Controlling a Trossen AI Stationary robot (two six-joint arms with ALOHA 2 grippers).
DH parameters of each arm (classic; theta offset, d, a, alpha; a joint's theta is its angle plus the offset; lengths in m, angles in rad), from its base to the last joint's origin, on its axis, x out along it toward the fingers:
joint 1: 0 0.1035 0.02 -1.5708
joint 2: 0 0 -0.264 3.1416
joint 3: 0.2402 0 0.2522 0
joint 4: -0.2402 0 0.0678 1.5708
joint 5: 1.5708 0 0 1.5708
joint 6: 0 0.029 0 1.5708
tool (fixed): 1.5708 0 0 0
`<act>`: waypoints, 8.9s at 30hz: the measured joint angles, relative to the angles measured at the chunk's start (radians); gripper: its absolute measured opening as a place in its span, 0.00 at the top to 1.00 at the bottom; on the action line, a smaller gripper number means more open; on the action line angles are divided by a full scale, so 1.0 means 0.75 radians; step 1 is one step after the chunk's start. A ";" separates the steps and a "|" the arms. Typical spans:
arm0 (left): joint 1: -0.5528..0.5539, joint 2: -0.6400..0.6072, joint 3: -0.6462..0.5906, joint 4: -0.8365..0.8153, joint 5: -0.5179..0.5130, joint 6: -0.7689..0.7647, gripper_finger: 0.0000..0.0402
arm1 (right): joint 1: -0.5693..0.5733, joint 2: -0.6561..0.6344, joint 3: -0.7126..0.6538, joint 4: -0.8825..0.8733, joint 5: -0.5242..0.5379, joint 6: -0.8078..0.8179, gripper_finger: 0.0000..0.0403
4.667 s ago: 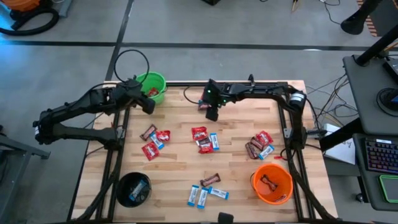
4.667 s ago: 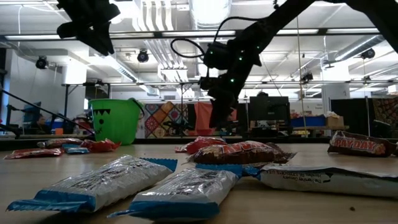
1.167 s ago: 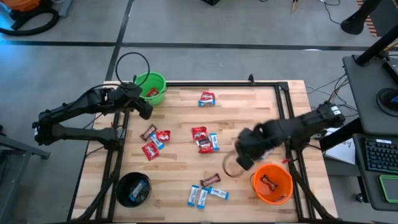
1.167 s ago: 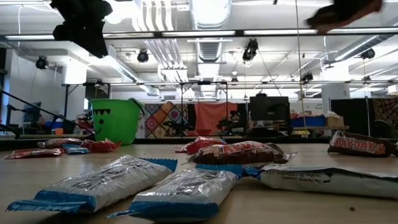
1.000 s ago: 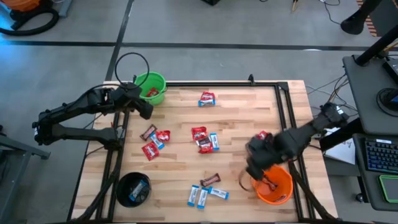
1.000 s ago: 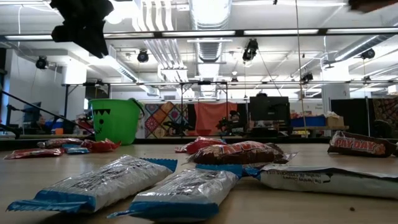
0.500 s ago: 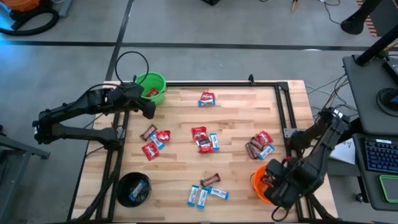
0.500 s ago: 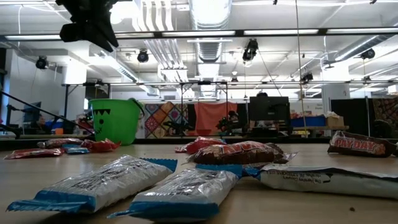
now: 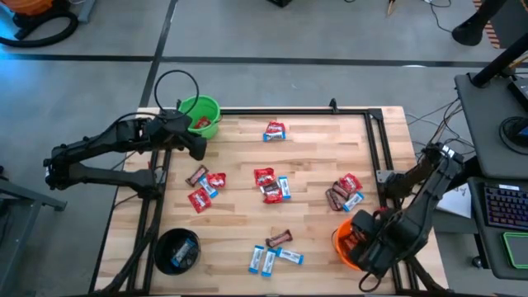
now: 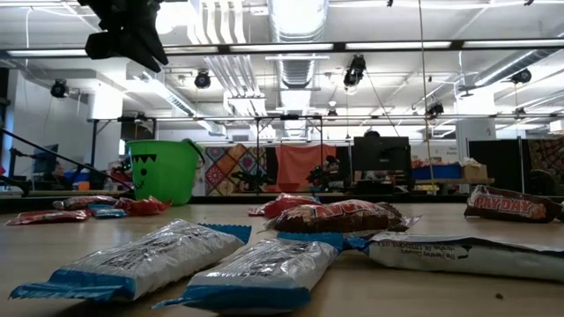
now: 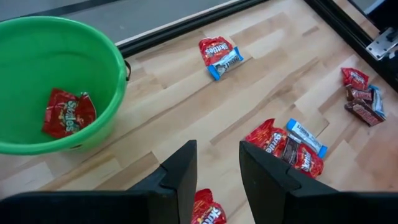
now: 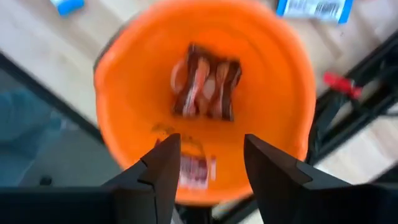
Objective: Sort candy
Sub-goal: Put the white chocolate into the black bucket
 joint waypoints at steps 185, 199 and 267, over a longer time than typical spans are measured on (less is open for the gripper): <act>0.266 0.449 -0.019 0.185 0.018 0.371 0.74 | -1.881 0.743 0.140 0.893 -0.146 -2.472 0.97; 0.263 0.389 -0.019 0.478 0.260 0.481 0.74 | -1.834 0.541 0.146 0.933 -0.180 -2.311 0.97; 0.217 0.599 0.306 0.286 0.289 1.414 0.63 | -1.561 0.308 0.148 1.258 -0.215 -2.028 0.97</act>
